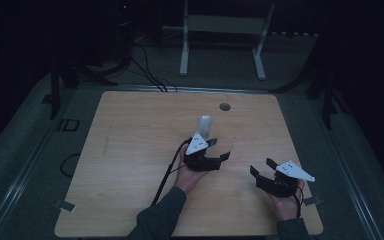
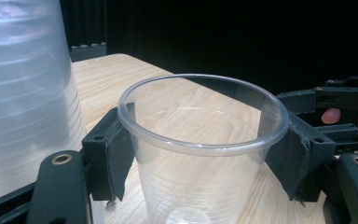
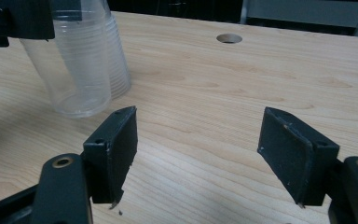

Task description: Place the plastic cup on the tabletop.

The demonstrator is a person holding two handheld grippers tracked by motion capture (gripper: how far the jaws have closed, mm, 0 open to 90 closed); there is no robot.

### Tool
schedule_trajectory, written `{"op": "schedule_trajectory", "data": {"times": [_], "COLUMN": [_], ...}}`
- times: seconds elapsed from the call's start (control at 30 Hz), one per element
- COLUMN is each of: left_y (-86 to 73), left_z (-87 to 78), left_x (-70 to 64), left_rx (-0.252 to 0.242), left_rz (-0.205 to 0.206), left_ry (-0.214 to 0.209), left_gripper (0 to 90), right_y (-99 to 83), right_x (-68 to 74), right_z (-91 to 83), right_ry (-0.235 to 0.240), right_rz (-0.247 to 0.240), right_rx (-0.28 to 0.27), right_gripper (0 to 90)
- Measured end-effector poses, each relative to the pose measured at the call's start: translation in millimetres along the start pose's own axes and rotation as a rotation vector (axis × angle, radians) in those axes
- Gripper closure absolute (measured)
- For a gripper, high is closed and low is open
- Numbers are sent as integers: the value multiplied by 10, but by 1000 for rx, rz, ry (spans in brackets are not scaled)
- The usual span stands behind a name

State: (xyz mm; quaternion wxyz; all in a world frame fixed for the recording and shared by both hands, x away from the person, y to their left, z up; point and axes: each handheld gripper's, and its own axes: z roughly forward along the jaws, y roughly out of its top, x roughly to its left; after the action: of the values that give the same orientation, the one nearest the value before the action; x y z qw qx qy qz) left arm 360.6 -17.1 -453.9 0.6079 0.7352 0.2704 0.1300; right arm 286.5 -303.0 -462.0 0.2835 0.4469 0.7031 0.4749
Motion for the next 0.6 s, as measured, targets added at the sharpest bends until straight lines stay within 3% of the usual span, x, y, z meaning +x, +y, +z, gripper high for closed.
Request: {"op": "schedule_trajectory", "data": {"times": [0.6], "left_y": [-158], "left_z": [94], "left_x": [-11], "left_rx": [36], "left_rz": [16], "left_ry": [8], "left_gripper": [289], "right_y": [0], "right_x": [2], "right_z": [1], "right_ry": [3], "right_rz": [-2], "right_rx": [-2], "right_gripper": [280]}}
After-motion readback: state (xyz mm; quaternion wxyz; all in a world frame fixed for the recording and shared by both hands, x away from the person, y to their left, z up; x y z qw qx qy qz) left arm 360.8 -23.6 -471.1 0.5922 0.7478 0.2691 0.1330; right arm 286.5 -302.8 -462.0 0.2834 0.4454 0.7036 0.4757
